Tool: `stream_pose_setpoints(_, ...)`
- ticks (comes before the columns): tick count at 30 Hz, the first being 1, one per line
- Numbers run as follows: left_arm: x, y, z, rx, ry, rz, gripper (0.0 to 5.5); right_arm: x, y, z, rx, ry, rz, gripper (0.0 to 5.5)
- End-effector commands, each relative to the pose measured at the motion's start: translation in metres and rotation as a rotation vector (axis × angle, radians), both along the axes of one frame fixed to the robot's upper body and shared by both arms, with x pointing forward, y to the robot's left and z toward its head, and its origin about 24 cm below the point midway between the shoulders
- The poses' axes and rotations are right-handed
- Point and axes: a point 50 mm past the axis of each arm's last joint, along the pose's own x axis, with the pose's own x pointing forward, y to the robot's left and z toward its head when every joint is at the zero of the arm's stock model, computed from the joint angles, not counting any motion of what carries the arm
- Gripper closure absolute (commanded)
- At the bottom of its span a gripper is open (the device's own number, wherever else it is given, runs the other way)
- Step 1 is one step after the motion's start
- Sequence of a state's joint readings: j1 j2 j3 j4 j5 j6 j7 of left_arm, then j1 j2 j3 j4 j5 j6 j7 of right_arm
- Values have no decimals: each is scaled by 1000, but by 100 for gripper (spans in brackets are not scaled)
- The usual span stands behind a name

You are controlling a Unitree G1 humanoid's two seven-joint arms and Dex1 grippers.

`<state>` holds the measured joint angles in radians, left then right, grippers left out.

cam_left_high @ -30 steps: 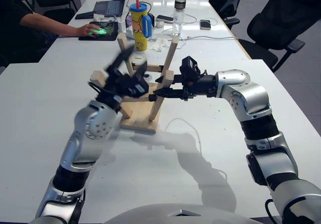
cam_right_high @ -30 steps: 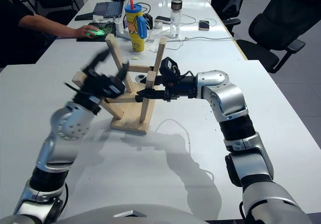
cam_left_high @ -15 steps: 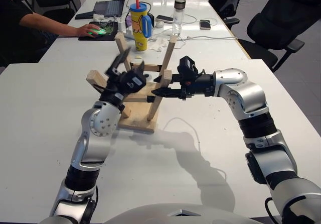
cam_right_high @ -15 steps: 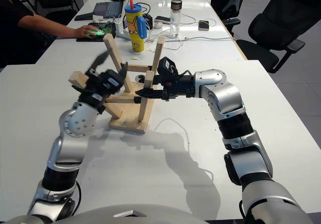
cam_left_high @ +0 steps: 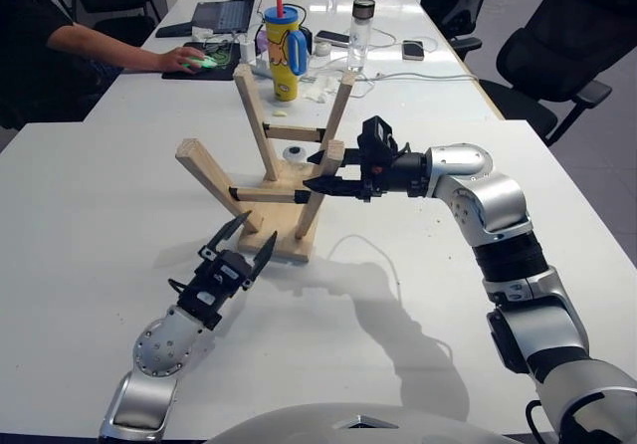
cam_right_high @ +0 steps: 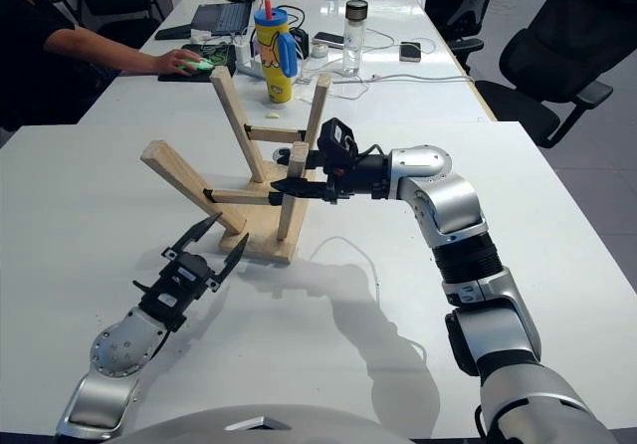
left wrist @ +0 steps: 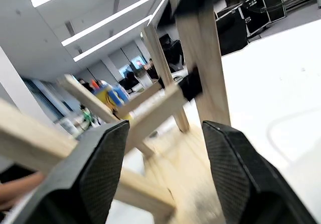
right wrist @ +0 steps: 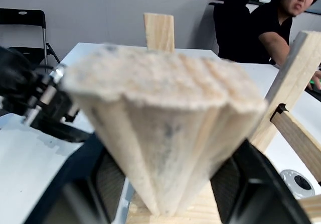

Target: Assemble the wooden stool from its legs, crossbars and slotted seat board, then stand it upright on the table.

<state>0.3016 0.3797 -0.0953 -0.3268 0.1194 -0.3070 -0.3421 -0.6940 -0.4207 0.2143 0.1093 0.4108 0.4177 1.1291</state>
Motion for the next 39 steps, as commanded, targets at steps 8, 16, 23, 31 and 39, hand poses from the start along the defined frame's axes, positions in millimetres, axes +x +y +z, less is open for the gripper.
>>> stream_pose_setpoints(8,36,7,-35,-99,244,161,278,-19,8,-32,-174,17,114,345)
stream_pose_setpoints(16,35,4,-59,-25,418,180,278,-7,2,-42,-173,113,41,345)
stream_pose_setpoints(23,30,-3,-92,27,650,182,278,6,-5,-37,-151,122,16,345)
stream_pose_setpoints(31,26,-10,-108,100,771,230,393,10,-36,-22,-88,96,-132,238)
stream_pose_setpoints(39,45,-28,-105,35,782,265,515,-8,-74,6,269,125,-331,282)
